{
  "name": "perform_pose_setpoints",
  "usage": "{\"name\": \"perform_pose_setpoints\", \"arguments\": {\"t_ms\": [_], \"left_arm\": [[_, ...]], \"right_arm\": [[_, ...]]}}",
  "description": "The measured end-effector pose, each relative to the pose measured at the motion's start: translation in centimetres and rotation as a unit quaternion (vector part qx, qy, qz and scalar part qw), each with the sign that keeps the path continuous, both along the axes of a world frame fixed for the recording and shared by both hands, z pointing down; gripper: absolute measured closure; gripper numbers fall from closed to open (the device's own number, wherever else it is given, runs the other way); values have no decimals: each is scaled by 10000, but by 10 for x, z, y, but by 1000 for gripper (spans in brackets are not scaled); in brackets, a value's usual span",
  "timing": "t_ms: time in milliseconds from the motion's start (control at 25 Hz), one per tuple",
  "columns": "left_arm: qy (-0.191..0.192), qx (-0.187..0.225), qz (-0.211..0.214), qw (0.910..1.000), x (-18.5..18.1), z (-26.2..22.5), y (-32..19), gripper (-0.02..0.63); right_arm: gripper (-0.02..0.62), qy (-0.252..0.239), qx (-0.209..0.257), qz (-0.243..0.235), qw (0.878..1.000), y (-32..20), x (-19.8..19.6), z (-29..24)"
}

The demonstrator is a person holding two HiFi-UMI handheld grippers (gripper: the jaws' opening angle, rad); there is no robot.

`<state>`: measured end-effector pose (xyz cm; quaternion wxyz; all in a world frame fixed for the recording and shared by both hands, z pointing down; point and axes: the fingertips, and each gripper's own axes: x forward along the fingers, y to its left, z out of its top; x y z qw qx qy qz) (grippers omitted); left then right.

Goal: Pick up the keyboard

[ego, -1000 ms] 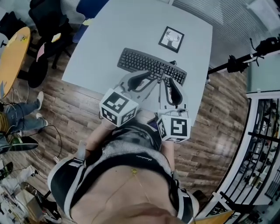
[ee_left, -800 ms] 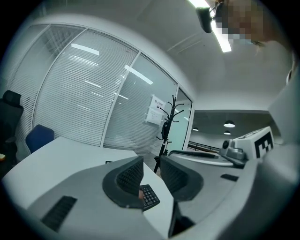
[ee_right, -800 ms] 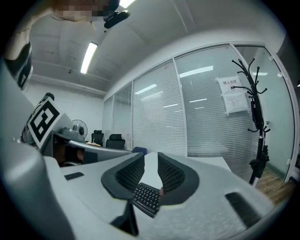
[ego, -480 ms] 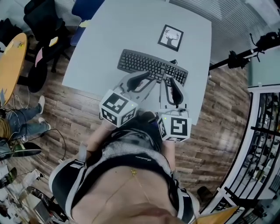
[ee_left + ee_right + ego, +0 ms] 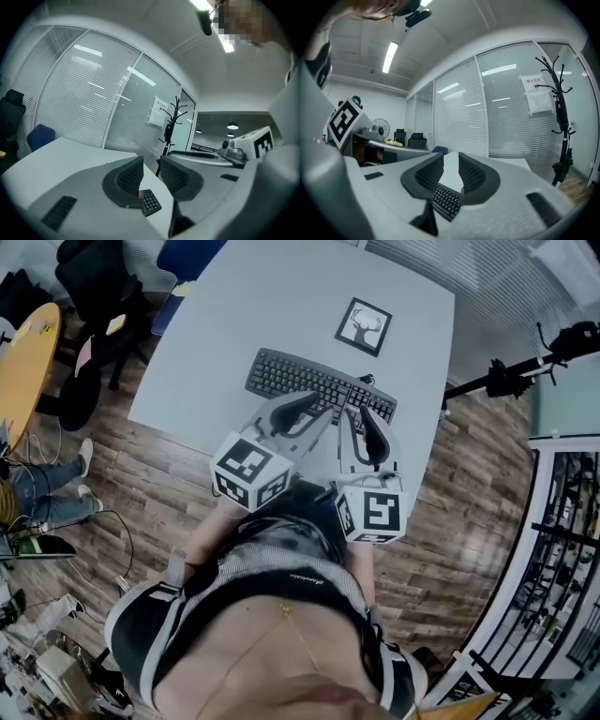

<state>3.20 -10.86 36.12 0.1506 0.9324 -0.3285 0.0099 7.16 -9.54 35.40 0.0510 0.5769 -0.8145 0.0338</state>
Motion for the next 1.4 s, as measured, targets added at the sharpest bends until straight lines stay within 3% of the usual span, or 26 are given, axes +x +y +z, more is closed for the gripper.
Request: {"name": "perform_pose_setpoints", "arguments": {"t_ms": [760,1400], "left_arm": [[77,146,-297,9994,58,-22,-19,502],[60,148,-10,9999,93,-18,-14,502]], "right_arm": [[494,-90,128,-441,9989,-21,52,-15],[494,-209,143,-86,9996,-11,91,-9]]}}
